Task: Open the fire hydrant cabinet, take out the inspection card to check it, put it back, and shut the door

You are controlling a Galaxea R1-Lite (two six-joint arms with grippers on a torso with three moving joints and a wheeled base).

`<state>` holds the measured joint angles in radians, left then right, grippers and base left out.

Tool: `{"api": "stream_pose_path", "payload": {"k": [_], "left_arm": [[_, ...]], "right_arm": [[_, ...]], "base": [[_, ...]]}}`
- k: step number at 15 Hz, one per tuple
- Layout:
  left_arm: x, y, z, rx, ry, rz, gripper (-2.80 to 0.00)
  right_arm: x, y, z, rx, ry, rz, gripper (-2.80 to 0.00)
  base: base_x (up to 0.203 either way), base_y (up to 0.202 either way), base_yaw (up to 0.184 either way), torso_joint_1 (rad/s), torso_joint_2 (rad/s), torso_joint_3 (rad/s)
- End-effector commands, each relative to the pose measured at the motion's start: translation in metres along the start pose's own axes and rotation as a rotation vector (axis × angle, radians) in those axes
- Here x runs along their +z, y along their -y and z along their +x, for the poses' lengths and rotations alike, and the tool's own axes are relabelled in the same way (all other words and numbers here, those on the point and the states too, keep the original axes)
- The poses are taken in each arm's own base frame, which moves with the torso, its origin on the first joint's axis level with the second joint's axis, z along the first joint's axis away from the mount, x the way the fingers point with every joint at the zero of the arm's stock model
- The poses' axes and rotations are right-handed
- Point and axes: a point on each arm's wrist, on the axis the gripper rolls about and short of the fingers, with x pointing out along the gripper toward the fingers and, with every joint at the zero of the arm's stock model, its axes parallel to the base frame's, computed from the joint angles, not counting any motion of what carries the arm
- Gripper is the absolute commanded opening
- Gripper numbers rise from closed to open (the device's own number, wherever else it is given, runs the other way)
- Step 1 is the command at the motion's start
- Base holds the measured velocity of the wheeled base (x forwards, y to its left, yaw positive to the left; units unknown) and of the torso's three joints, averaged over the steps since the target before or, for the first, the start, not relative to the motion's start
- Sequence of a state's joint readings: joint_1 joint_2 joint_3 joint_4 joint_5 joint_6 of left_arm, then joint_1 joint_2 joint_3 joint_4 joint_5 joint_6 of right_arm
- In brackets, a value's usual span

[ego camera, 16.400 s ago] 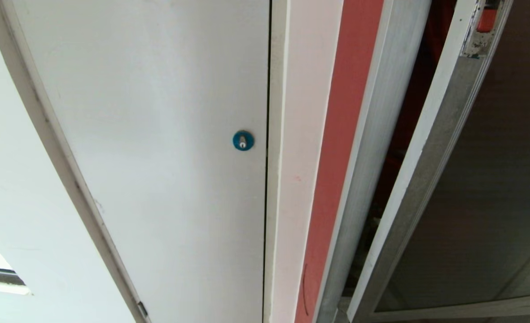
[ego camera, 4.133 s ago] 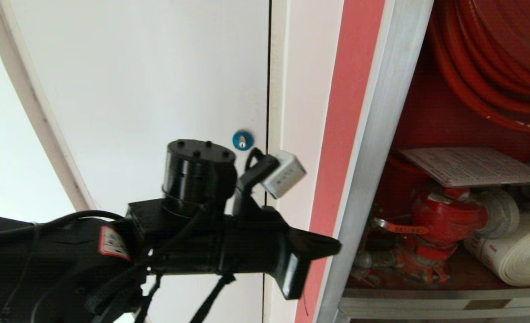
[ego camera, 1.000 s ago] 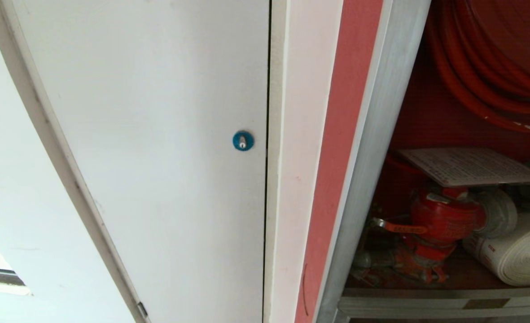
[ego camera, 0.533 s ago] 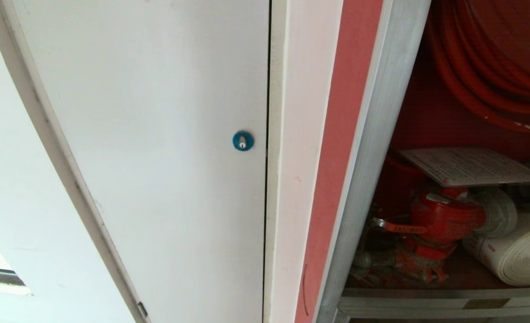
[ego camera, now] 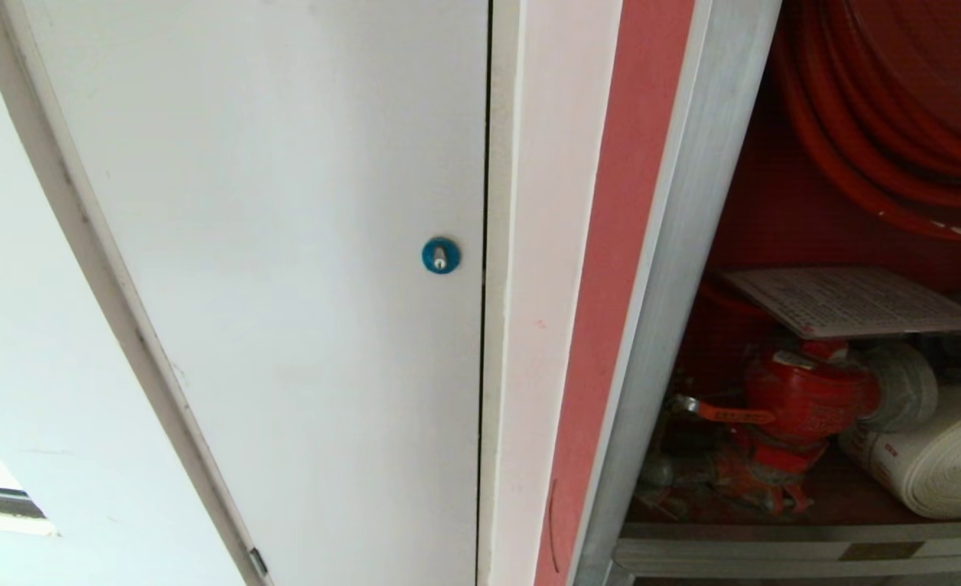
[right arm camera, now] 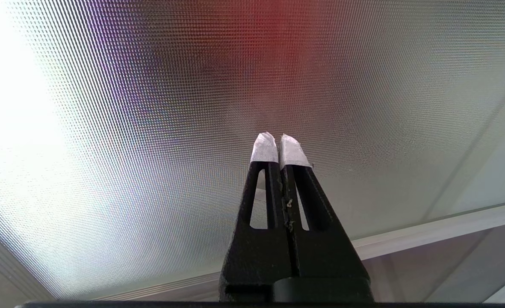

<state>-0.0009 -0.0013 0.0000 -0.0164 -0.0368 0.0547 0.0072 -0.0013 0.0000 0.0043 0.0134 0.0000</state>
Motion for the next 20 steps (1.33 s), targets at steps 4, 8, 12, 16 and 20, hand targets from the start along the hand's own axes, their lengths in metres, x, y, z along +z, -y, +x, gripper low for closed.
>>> {"api": "stream_pose_path", "payload": {"k": [4,8,12,16,20], "left_arm": [[-0.0017,0.0001,0.0004,0.001,-0.005,0.000,-2.80],[-0.0017,0.0001,0.0004,0.001,-0.005,0.000,-2.80],[-0.0017,0.0001,0.0004,0.001,-0.005,0.000,-2.80],[-0.0017,0.0001,0.0004,0.001,-0.005,0.002,-2.80],[-0.0017,0.0001,0.0004,-0.001,-0.005,0.000,-2.80]], "right_arm": [[0.0000,0.0000,0.0000,0.001,0.000,0.000,-2.80],[0.0000,0.0000,0.0000,0.001,0.000,0.000,-2.80],[0.0000,0.0000,0.0000,0.001,0.000,0.000,-2.80],[0.0000,0.0000,0.0000,0.001,0.000,0.000,-2.80],[0.0000,0.0000,0.0000,0.001,0.000,0.000,-2.80]], "base": [[0.000,0.000,0.000,0.000,0.00,0.000],[0.000,0.000,0.000,0.000,0.00,0.000],[0.000,0.000,0.000,0.000,0.00,0.000],[0.000,0.000,0.000,0.000,0.00,0.000],[0.000,0.000,0.000,0.000,0.00,0.000]]}}
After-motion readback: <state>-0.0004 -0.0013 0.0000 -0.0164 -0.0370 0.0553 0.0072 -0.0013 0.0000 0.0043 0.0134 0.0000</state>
